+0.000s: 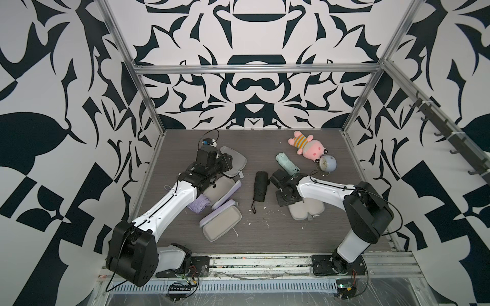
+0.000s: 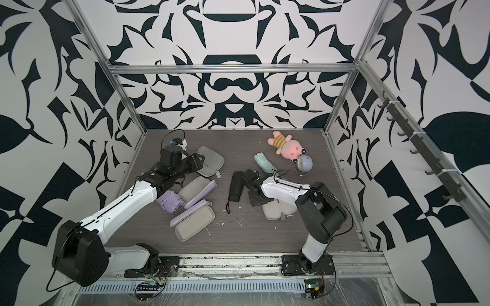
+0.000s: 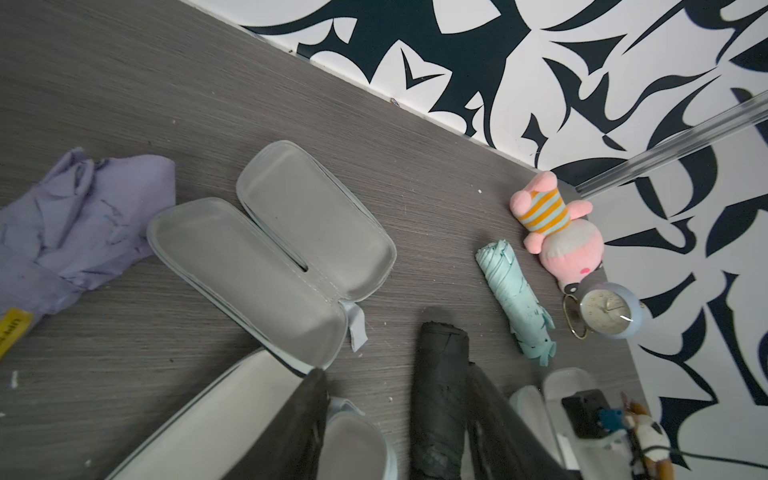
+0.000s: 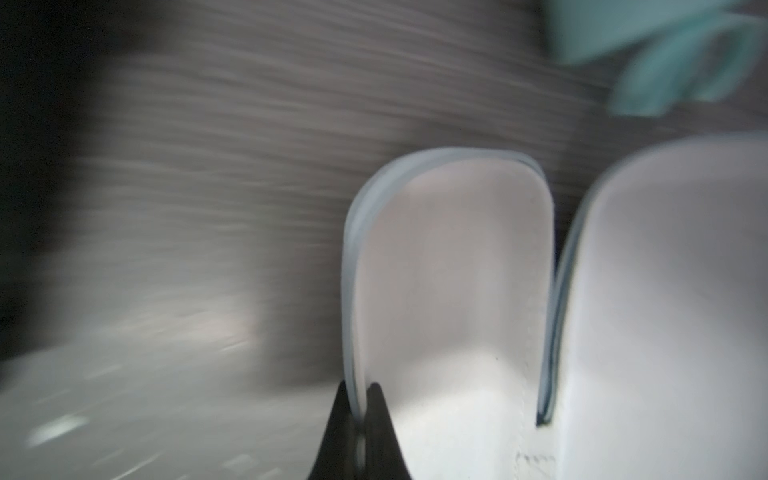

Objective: Put umbrellas into zippered umbrella sleeves
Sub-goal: Move the umbrella sleeve at the center of the board, then pick up the umbrella from the center of the board.

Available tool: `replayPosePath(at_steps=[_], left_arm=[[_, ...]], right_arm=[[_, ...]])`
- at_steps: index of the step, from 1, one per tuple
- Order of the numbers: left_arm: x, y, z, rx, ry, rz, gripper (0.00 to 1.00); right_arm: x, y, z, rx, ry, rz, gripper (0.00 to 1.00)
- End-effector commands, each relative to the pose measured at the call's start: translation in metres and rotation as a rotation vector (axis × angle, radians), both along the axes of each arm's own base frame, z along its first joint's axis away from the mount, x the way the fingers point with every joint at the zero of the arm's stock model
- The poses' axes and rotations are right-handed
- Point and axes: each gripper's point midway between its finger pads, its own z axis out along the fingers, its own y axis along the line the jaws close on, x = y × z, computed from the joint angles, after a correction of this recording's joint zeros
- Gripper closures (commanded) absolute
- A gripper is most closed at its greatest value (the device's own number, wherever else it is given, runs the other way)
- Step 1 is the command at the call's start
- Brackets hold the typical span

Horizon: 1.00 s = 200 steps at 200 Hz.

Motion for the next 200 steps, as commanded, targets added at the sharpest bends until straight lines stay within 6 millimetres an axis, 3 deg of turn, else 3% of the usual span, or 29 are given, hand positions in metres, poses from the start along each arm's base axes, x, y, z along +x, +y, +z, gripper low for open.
replayPosePath(at_steps=[1, 10, 27, 44, 61, 88, 123, 174, 186, 200], left_arm=[[-0.004, -0.016, -0.009, -0.046, 0.038, -0.041, 0.44], [-0.006, -0.02, -0.014, -0.06, 0.063, -0.051, 0.41], [-0.013, -0.028, -0.02, -0.081, 0.115, -0.079, 0.35], [-0.025, -0.043, -0.029, -0.068, 0.176, -0.13, 0.29], [-0.042, -0.068, -0.041, -0.074, 0.235, -0.206, 0.26], [-0.069, -0.11, -0.066, -0.128, 0.34, -0.305, 0.24], [-0.088, -0.151, -0.094, -0.174, 0.436, -0.394, 0.23], [-0.094, -0.172, -0.122, -0.191, 0.519, -0.451, 0.29], [-0.094, -0.176, -0.128, -0.188, 0.532, -0.469, 0.3], [-0.096, -0.183, -0.133, -0.195, 0.55, -0.494, 0.33]], right_arm=[[-0.009, 0.039, 0.025, 0.178, 0.044, 0.0, 0.84], [-0.005, 0.04, 0.034, 0.194, 0.047, 0.006, 0.71], [0.018, 0.04, 0.074, 0.262, -0.016, 0.013, 0.51], [0.053, 0.017, 0.102, 0.297, -0.061, -0.034, 0.39], [0.091, -0.021, 0.092, 0.242, -0.064, -0.077, 0.26], [0.141, -0.063, 0.073, 0.057, -0.086, -0.073, 0.1], [0.179, -0.067, 0.046, -0.039, -0.051, -0.019, 0.07], [0.215, -0.057, 0.01, -0.067, -0.015, 0.025, 0.08], [0.222, -0.055, 0.005, -0.071, -0.013, 0.036, 0.1], [0.226, -0.053, -0.001, -0.078, 0.0, 0.045, 0.19]])
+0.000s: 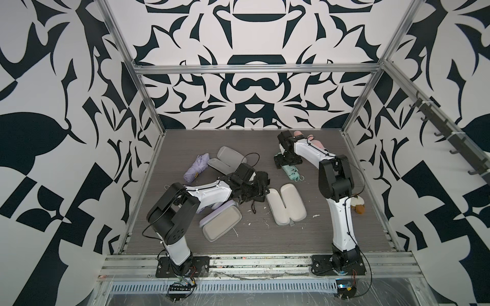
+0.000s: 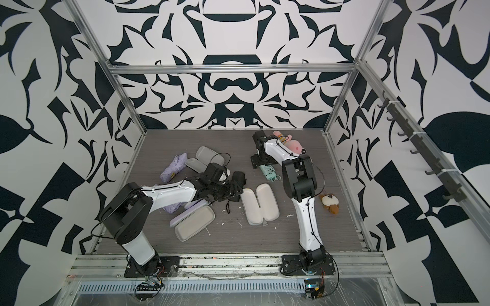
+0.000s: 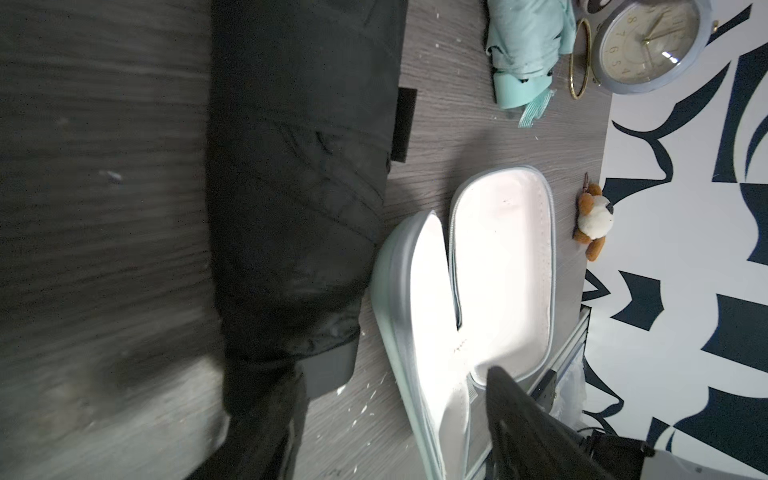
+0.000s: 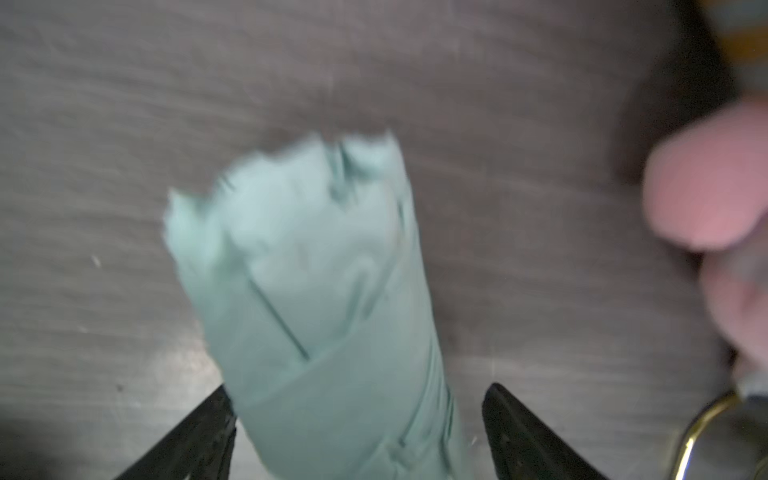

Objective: Put umbrellas into zippered umbrella sleeves
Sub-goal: Pick up the umbrella from the center of the board.

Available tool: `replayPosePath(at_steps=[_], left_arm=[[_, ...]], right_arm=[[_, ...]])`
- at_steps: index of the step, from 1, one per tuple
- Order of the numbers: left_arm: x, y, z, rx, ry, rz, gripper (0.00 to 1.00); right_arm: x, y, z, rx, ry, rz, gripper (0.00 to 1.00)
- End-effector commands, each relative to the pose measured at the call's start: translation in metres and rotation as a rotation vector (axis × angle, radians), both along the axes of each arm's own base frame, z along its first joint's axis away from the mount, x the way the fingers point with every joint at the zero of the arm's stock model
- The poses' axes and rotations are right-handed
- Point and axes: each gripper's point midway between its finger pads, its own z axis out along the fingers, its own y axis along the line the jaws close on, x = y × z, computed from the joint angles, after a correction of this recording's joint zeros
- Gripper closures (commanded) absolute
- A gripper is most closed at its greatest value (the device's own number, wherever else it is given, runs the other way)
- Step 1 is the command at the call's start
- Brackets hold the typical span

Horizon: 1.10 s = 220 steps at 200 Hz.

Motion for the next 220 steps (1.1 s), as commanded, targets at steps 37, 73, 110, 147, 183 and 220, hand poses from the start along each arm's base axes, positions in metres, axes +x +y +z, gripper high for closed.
replayPosePath(at_steps=[37, 73, 110, 147, 183, 220], left_arm=[[0.001, -0.036, -0.005, -0.082, 0.05, -0.091, 0.39], [0.001, -0.038, -0.017, -0.066, 0.104, -0.08, 0.51], [0.001, -0.036, -0.027, -0.042, 0.142, -0.051, 0.6], [0.001, -0.034, -0.028, -0.028, 0.159, -0.032, 0.71], [-0.001, -0.03, -0.03, -0.002, 0.179, -0.021, 0.75], [-0.002, -0.025, -0.04, 0.017, 0.222, 0.012, 0.83]], right_arm=[[0.018, 0.009, 0.061, 0.023, -0.123, -0.005, 0.6], [0.014, 0.02, 0.196, 0.095, -0.457, -0.077, 0.79], [-0.056, 0.067, 0.244, 0.336, -0.67, -0.109, 0.87], [-0.116, 0.072, 0.201, 0.405, -0.859, -0.136, 1.0], [-0.143, 0.037, 0.145, 0.332, -0.92, -0.149, 1.0], [-0.185, -0.006, 0.101, 0.251, -0.788, -0.258, 1.0]])
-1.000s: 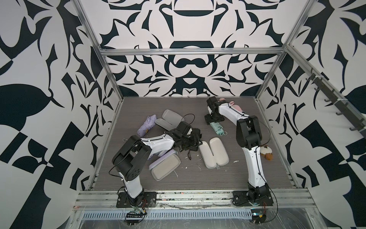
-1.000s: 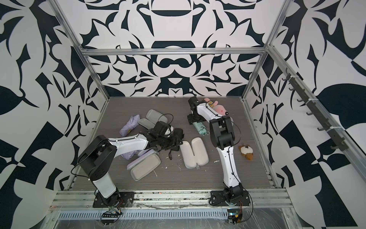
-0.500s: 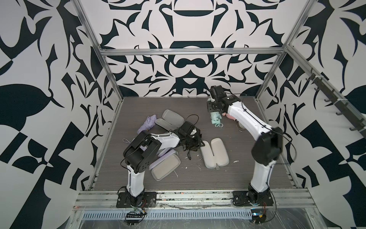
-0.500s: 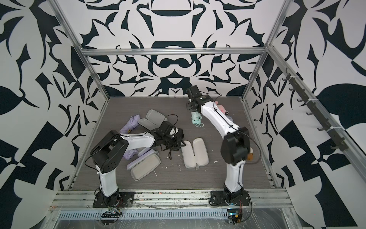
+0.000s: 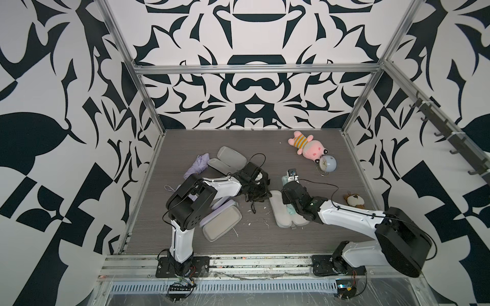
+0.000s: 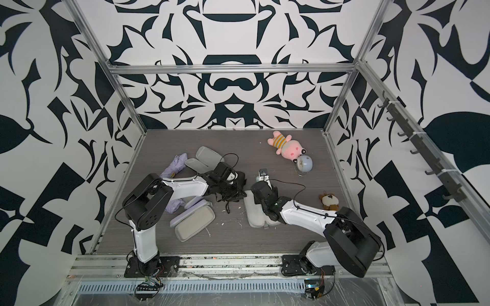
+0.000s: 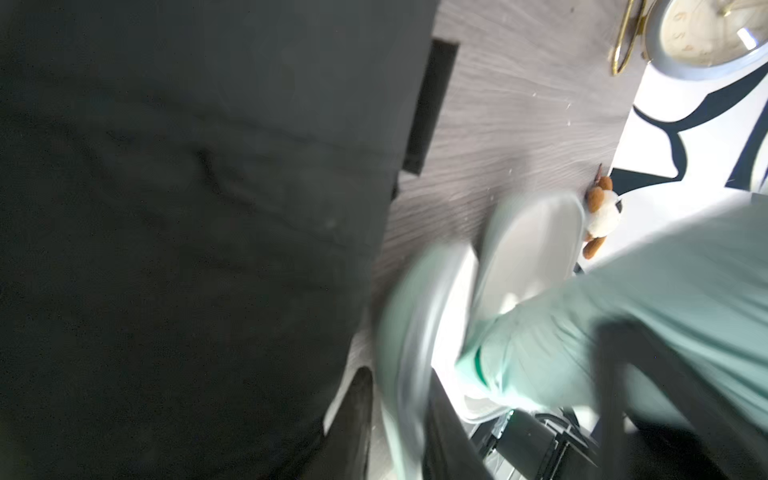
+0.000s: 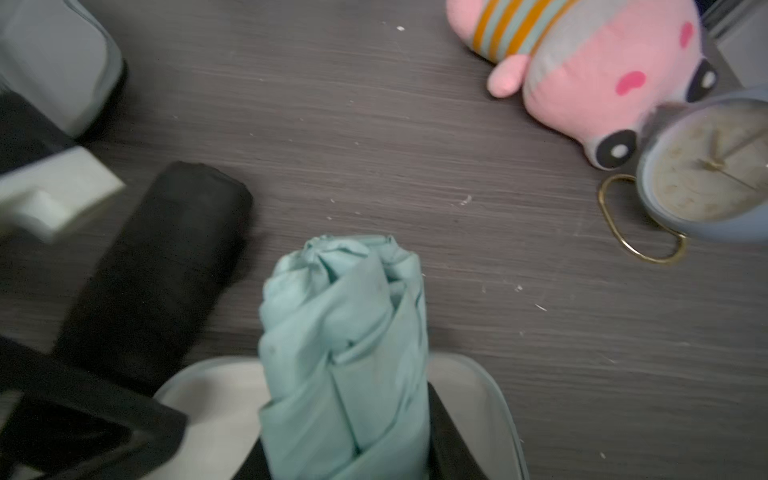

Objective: Put umbrellas into zippered umbrella sleeves
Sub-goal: Pick up the umbrella from the center of the board, then place the umbrella in the umbrella sleeve.

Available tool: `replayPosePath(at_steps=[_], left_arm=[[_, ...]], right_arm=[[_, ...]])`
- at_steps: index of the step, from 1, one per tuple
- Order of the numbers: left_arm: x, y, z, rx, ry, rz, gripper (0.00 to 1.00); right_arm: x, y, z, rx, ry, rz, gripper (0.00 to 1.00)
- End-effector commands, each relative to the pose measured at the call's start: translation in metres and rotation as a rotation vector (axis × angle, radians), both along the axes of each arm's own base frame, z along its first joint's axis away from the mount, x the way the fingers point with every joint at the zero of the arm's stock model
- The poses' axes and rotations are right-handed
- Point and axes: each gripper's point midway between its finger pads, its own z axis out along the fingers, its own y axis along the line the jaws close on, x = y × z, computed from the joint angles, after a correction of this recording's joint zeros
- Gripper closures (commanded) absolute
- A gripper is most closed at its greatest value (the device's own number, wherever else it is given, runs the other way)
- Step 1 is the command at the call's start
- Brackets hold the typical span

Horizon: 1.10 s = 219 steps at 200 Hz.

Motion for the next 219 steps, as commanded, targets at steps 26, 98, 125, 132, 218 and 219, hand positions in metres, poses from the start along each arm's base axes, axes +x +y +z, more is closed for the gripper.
replayPosePath(at_steps=[26, 98, 125, 132, 218, 219], left_arm=[[0.0, 0.005, -0.013, 0.038, 0.052, 0.042, 0.93], [0.017, 0.015, 0.02, 0.027, -0.006, 0.13, 1.0], [0.016, 0.01, 0.028, 0.006, 0.008, 0.113, 1.0], [0.015, 0.009, 0.03, 0.006, 0.009, 0.106, 1.0], [0.007, 0.022, 0.047, 0.109, 0.029, 0.045, 1.0], [0.007, 0.022, 0.047, 0.11, 0.029, 0.045, 1.0]], right_arm=[[-0.019, -0.036, 0.03, 0.136, -0.082, -0.205, 1.0], [-0.038, -0.045, 0.008, 0.002, 0.098, -0.199, 1.0], [-0.036, -0.035, -0.019, -0.029, 0.17, -0.167, 1.0], [-0.036, -0.032, -0.026, -0.052, 0.202, -0.162, 1.0], [-0.026, 0.012, -0.013, 0.059, 0.338, -0.124, 0.33], [-0.026, 0.013, -0.013, 0.062, 0.341, -0.12, 0.32]])
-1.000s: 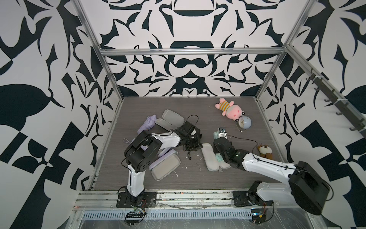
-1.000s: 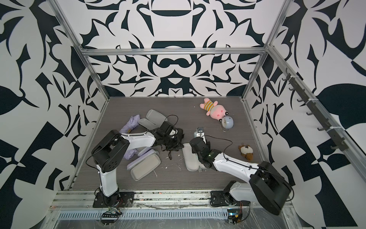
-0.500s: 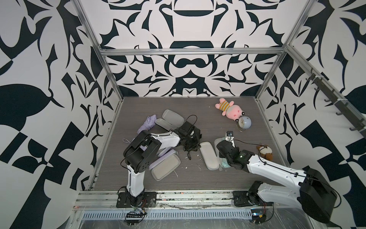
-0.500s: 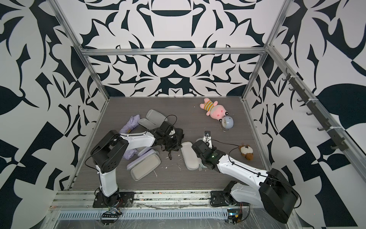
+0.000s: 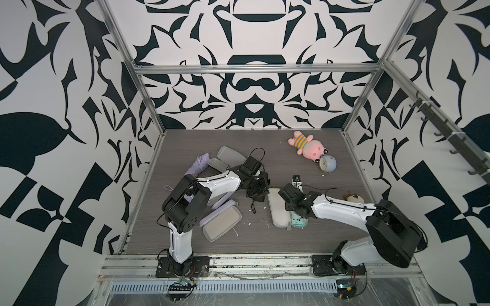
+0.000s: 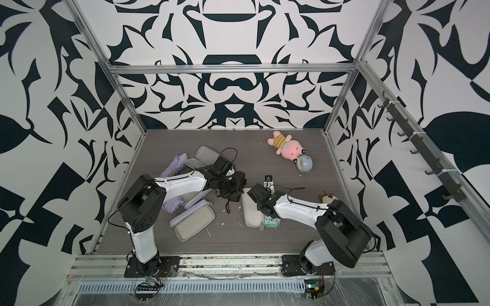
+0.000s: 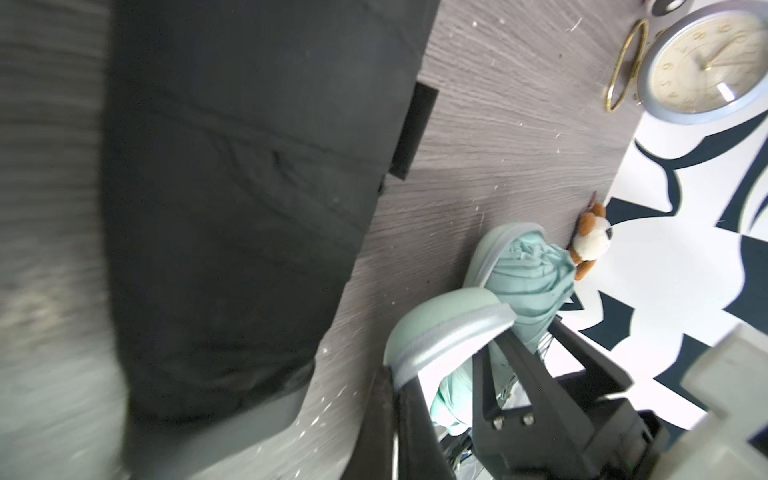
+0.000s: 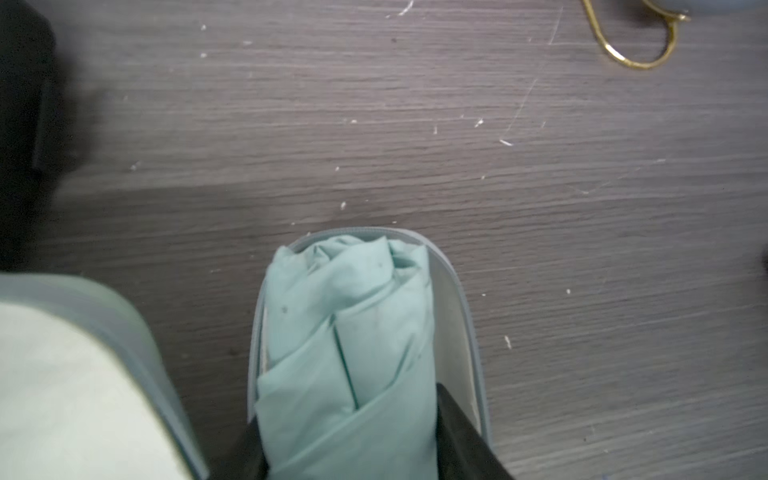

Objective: Put umbrellas into zippered umbrella sleeves
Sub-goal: Place the umbrella in the umbrella sleeve.

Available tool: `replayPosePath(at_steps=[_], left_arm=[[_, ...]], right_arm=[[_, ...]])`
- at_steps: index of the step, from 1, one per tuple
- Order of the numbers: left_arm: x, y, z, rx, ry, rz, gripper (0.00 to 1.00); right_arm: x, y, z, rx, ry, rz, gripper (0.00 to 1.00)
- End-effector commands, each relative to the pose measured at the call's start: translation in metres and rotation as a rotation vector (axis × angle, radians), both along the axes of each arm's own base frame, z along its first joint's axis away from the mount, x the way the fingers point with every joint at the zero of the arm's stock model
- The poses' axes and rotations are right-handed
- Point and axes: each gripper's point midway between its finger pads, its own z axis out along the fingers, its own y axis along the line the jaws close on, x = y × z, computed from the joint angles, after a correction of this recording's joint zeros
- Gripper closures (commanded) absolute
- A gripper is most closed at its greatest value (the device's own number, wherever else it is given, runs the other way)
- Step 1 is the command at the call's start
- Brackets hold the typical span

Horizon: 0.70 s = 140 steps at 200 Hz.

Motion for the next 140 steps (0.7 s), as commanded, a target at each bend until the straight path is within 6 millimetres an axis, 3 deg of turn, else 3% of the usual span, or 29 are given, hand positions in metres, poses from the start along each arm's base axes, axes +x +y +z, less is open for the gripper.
replayPosePath(at_steps=[1, 19, 49, 84, 103, 140], left_arm=[[-0.003, 0.01, 0.02, 0.033, -0.011, -0.027, 1.0], [-0.003, 0.012, 0.018, 0.044, 0.01, -0.036, 0.95], [-0.01, 0.011, 0.012, 0.035, 0.053, -0.075, 0.77], [-0.012, -0.005, 0.034, -0.153, 0.06, -0.109, 0.46], [-0.02, -0.013, 0.036, -0.232, 0.098, -0.139, 0.29], [-0.039, -0.035, 0.048, -0.354, 0.128, -0.203, 0.24]], right_arm=[[0.008, 0.027, 0.033, 0.113, 0.001, 0.034, 0.32], [0.006, 0.038, 0.043, 0.175, 0.041, 0.079, 0.19], [0.011, 0.028, 0.056, 0.225, 0.112, 0.11, 0.16], [0.011, 0.011, 0.063, 0.438, 0.17, 0.081, 0.1], [0.005, 0.003, 0.06, 0.541, 0.185, 0.062, 0.04], [-0.008, -0.011, 0.05, 0.676, 0.202, 0.027, 0.01]])
